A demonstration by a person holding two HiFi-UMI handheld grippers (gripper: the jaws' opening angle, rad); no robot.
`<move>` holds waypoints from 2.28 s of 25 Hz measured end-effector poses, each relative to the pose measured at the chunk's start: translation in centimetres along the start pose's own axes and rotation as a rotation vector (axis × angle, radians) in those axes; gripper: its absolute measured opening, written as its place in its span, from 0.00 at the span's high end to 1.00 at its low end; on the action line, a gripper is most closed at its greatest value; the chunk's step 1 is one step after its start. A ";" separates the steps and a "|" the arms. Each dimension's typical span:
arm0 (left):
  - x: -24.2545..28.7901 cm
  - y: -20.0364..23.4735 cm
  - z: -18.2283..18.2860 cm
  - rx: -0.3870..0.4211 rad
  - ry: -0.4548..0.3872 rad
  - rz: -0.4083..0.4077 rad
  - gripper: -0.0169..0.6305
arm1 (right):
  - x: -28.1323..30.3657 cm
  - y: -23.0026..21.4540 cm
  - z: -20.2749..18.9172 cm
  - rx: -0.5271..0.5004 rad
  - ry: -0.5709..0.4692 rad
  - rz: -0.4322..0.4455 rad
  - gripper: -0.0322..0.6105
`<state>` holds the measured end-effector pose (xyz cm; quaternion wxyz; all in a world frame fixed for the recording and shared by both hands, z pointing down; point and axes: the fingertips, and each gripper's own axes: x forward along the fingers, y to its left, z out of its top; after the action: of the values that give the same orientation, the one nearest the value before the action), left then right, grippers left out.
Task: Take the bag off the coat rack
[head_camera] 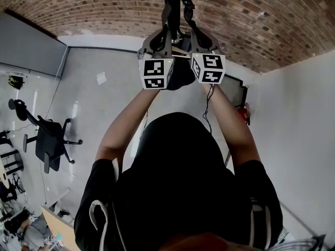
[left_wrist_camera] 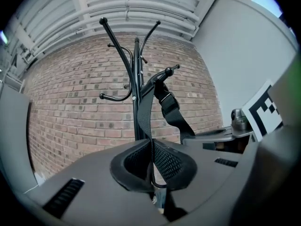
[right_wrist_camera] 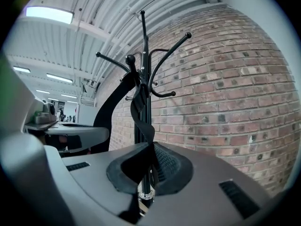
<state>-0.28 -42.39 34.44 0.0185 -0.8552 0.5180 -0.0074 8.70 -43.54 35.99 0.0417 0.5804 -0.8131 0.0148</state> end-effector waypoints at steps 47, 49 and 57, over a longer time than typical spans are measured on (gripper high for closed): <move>-12.7 -0.4 17.1 -0.200 -0.364 -0.030 0.94 | -19.1 -0.9 16.8 0.148 -0.493 -0.151 0.92; -13.9 0.3 17.3 -0.229 -0.367 -0.009 0.94 | -19.9 -0.9 16.8 0.150 -0.491 -0.160 0.92; -18.6 2.5 16.1 -0.315 -0.337 0.021 0.94 | -24.2 -1.0 15.3 0.182 -0.455 -0.198 0.92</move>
<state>-10.63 -26.66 18.41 -0.0287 -0.8312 0.5113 0.2166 16.66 -22.13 18.65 -0.1934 0.6470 -0.7360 -0.0471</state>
